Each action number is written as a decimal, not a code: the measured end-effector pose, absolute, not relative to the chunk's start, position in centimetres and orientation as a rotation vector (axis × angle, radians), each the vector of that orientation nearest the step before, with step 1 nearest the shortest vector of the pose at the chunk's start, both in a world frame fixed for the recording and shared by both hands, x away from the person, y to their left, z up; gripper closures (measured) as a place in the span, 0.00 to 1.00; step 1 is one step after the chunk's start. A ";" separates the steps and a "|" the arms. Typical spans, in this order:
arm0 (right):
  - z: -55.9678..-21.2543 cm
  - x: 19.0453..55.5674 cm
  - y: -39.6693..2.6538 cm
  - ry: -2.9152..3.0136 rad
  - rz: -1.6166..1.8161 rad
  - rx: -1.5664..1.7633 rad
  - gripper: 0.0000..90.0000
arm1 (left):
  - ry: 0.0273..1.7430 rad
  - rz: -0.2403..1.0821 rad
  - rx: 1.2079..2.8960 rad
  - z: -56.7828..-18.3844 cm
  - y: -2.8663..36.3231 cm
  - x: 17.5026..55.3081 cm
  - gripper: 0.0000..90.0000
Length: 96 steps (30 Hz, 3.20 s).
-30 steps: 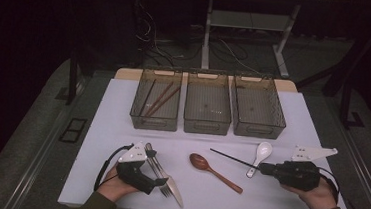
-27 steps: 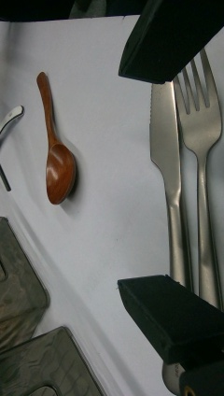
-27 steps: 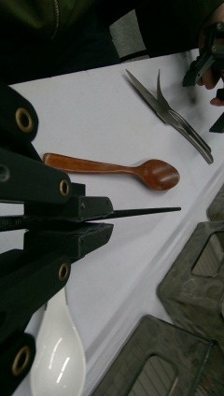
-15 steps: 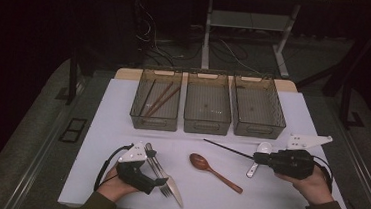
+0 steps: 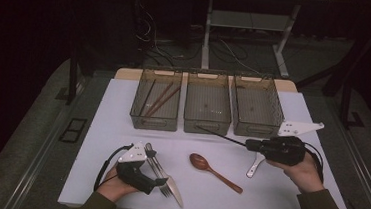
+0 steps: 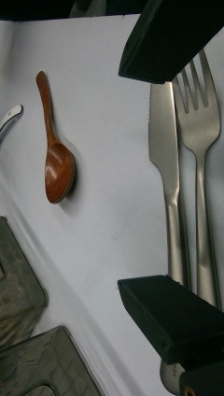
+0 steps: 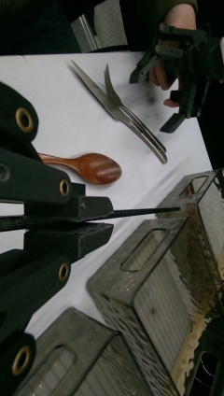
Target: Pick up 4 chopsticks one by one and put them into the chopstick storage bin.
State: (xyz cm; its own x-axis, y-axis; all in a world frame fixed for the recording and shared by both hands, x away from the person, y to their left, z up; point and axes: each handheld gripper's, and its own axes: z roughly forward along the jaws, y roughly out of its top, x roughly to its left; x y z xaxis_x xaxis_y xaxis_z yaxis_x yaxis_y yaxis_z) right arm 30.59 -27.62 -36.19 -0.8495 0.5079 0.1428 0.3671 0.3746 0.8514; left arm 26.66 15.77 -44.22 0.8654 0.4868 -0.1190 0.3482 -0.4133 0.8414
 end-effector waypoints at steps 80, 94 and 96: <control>-37.9 49.0 -0.1 2.464 1.078 1.043 0.86 | 0.562 0.178 2.046 -44.0 15.3 26.3 0.01; -36.1 48.1 -2.0 2.555 1.220 1.030 0.51 | 0.559 0.181 2.051 -43.9 15.4 26.3 0.01; -35.8 47.6 -2.7 2.561 1.234 1.008 0.48 | 0.562 0.178 2.052 -43.9 15.4 26.4 0.01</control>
